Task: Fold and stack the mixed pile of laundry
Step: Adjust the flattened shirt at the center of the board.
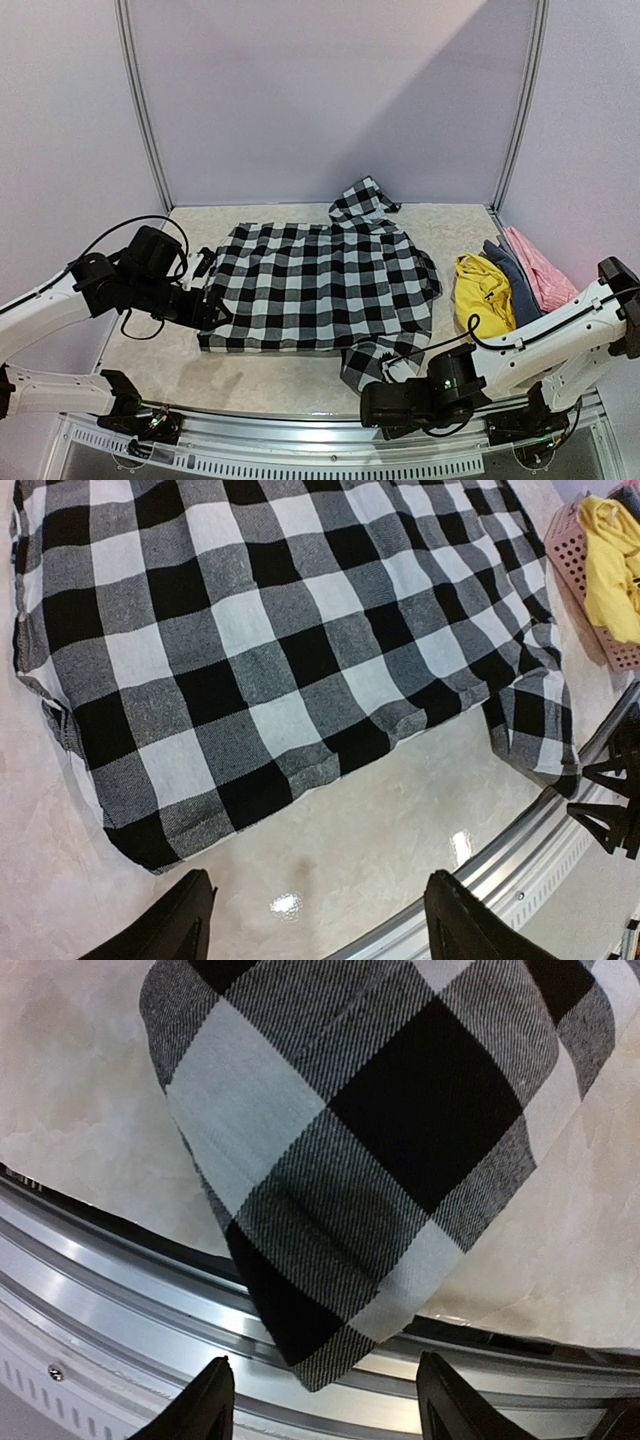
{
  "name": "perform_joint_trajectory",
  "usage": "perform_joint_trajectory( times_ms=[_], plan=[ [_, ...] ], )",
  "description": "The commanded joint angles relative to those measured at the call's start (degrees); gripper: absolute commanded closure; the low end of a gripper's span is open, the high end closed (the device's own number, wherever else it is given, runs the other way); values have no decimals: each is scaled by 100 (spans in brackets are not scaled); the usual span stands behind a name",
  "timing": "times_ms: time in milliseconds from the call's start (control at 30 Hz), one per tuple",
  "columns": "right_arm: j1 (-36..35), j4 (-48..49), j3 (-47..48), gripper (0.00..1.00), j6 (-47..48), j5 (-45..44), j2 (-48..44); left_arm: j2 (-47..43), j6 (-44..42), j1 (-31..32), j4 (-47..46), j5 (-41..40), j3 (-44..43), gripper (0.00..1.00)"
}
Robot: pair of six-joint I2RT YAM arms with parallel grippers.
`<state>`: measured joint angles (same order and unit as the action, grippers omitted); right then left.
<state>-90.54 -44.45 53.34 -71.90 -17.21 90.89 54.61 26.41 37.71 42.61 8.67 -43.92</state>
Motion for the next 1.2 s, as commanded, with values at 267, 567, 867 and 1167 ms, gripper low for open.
perform_joint_trajectory(
  times_ms=[267, 567, 867, 1167],
  plan=[
    [-17, -897, 546, 65, -221, -727, 320, -49, 176, 114, -280, -193, 186, 31],
    [-20, -1678, 1359, 96, 276, -933, 167, 155, 14, 139, -345, -176, -41, 38],
    [168, -2036, 2279, 100, 1036, -1008, -478, 464, -273, 175, -260, -212, -435, 41],
    [426, -1413, 1192, 66, 540, 208, -685, 719, -420, 184, -198, -173, -521, 40]
  ],
)
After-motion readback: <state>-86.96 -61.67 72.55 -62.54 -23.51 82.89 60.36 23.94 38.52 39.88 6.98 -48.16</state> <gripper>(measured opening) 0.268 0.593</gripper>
